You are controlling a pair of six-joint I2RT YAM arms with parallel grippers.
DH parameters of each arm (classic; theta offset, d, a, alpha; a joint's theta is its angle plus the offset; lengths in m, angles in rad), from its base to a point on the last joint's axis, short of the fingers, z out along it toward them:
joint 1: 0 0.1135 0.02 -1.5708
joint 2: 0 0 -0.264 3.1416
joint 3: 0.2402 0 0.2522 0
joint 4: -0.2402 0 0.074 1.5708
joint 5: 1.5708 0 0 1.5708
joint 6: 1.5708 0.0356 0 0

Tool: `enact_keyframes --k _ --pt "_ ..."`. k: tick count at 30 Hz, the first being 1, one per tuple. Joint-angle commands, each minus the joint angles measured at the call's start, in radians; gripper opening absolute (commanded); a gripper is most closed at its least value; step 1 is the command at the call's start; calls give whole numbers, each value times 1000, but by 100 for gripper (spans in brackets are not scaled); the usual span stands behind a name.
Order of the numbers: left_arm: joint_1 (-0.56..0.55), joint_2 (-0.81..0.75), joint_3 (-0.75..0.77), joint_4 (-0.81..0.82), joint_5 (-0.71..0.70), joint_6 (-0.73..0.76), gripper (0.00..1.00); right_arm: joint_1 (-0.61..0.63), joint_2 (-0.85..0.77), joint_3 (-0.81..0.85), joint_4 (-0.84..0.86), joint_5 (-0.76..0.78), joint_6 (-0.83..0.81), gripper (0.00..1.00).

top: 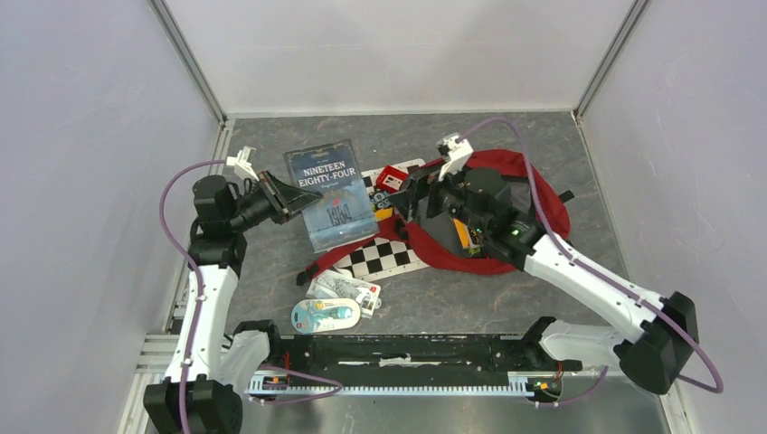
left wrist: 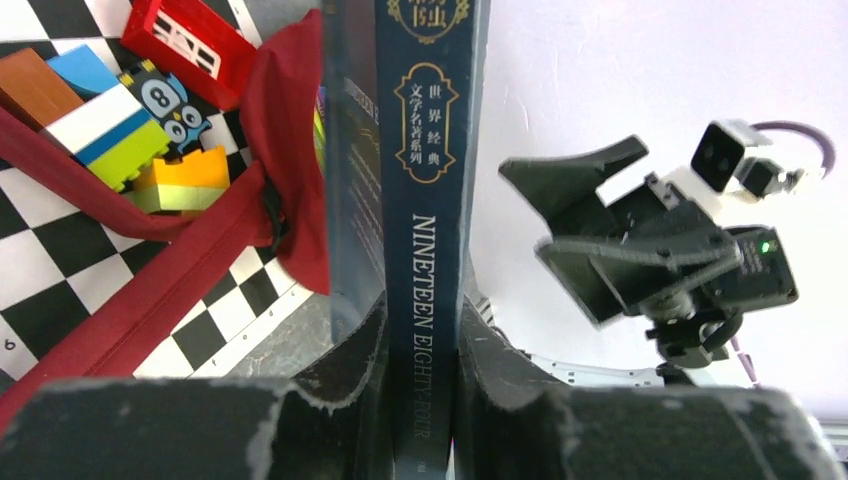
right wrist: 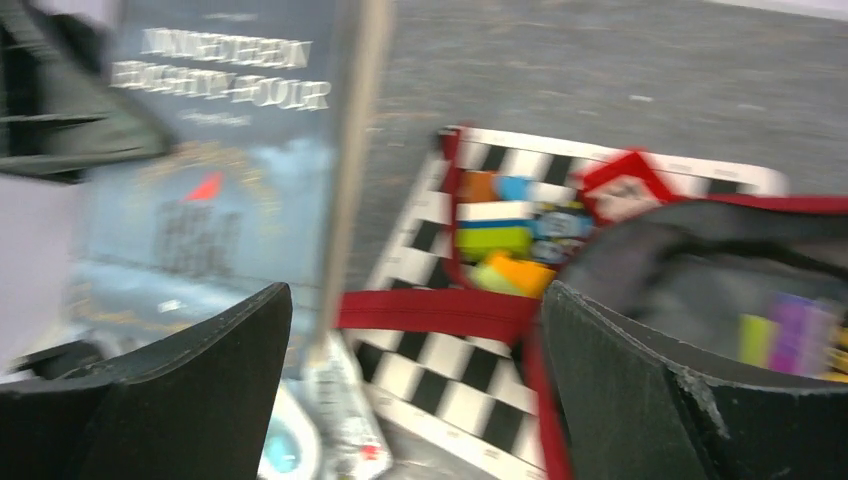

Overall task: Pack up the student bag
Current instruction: Place the book in the student bag.

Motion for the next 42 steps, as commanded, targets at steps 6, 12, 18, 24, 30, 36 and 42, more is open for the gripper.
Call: enact_keyframes --k 6,12,18,24,30,36,42 --pt "-362 68 105 78 -337 28 2 -265 -38 6 -459 367 -272 98" --pt "-507 188 158 227 -448 -38 2 -334 53 -37 -488 428 -312 96" --pt "-584 322 204 349 -472 -105 2 -334 175 -10 -492 432 -341 88" --pt "-625 398 238 366 -500 -110 2 -335 248 -18 -501 564 -333 70" --pt "-680 470 232 465 -557 -174 2 -334 240 -9 -499 622 -331 17" --pt "-765 612 269 640 -615 -252 2 -336 136 22 -485 598 -320 0" --pt "-797 787 275 938 -637 -407 2 -343 91 24 -467 553 -290 0"
